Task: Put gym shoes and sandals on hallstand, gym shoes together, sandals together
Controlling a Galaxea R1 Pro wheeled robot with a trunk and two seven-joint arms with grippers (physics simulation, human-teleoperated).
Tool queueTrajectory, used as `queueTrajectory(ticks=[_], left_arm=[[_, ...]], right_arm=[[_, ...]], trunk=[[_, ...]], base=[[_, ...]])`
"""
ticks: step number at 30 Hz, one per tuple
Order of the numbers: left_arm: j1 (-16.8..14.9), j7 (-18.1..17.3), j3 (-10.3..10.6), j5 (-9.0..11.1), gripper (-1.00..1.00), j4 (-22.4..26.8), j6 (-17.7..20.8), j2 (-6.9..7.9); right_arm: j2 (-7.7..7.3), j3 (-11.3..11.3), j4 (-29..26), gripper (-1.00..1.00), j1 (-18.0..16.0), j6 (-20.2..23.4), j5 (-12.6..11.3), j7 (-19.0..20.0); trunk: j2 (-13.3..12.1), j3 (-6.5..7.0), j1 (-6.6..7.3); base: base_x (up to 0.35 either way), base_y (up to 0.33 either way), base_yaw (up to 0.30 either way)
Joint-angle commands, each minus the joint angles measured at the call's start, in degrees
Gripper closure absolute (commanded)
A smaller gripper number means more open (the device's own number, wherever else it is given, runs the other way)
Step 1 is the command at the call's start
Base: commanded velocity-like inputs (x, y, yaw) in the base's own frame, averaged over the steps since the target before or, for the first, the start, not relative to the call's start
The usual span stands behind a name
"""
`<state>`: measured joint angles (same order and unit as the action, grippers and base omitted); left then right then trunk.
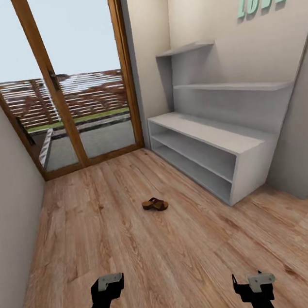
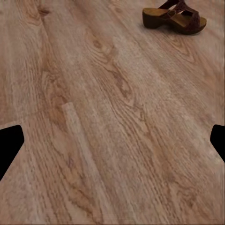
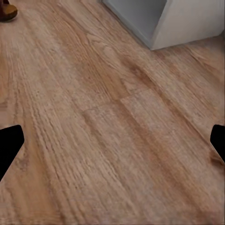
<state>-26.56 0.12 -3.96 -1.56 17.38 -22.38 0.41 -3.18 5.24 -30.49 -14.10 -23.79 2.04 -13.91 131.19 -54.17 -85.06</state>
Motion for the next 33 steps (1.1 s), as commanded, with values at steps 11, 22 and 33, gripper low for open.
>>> queueTrajectory(ticks=[11,22,33], left_arm=[[0.01,-0.02,-0.17,-0.15,-1.00,-0.08,-0.21,-0.03],[0.01,0.01,-0.17,-0.18,-1.00,-0.07,-0.25,-0.10],[0.50,-0.16,-0.17,-0.20,-1.00,-0.10,-0.21,-0.16]], right_arm=[[-0.10,-4.94,1.63,-1.00,-0.06,-0.20,0.24,-0.79],[-0.77,-5.22,3.87,-1.00,-0.05,-0.22,0.14,-0.85],[-0.66,-5.17,4.62,-1.00,-0.06,-0.23,-0.09,-0.85]], trunk=[[0.02,-0.69,-0.02],[0.02,-1.53,-0.02],[0.02,-2.47,-0.02]], base=[[0.336,-0.008,-0.230],[0.275,-0.140,-0.190],[0.040,-0.018,-0.135]])
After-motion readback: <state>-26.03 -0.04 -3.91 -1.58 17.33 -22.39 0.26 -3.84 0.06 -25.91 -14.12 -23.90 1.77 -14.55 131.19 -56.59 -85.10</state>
